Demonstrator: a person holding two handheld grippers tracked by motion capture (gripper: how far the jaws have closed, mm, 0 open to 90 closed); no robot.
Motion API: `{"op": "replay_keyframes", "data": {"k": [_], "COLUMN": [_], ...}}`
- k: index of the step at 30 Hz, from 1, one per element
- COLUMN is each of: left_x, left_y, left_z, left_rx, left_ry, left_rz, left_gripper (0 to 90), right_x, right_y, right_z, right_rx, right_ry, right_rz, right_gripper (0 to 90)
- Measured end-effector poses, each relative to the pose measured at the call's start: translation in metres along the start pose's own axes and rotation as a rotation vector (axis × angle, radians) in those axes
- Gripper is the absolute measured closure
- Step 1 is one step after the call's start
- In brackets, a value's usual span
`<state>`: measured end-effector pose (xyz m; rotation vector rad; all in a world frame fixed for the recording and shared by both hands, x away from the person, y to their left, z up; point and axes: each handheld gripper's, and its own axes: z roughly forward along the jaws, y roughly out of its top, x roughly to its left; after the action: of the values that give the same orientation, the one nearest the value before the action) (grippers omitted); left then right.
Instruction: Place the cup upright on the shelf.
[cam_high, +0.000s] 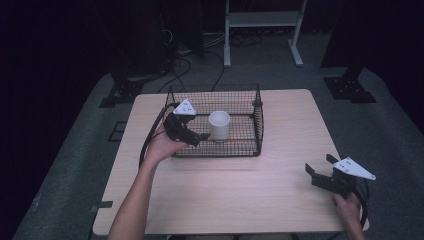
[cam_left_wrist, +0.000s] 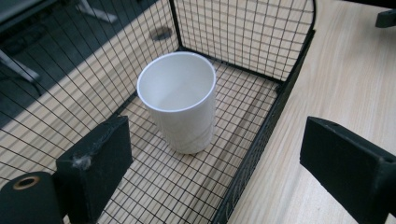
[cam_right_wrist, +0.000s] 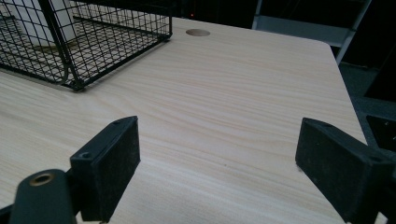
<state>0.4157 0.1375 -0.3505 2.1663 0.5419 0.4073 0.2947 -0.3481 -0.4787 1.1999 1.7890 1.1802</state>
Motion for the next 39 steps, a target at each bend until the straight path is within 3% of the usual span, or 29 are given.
{"op": "replay_keyframes", "data": {"k": [15, 39], "left_x": [-0.023, -0.058], "left_y": [-0.021, -0.056], "left_z": [-0.023, -0.042], "left_rx": [-0.06, -0.129], "left_ry": [0.008, 0.024], "left_rz": [-0.006, -0.012], "left_gripper": [8.5, 8.4], "right_x": [0.0, 0.0], "right_y": [0.0, 0.0], "right_z": [0.0, 0.0], "right_rx": [0.0, 0.0], "right_ry": [-0.002, -0.004], "right_rz": [0.001, -0.002], "right_gripper": [13.1, 13.1]}}
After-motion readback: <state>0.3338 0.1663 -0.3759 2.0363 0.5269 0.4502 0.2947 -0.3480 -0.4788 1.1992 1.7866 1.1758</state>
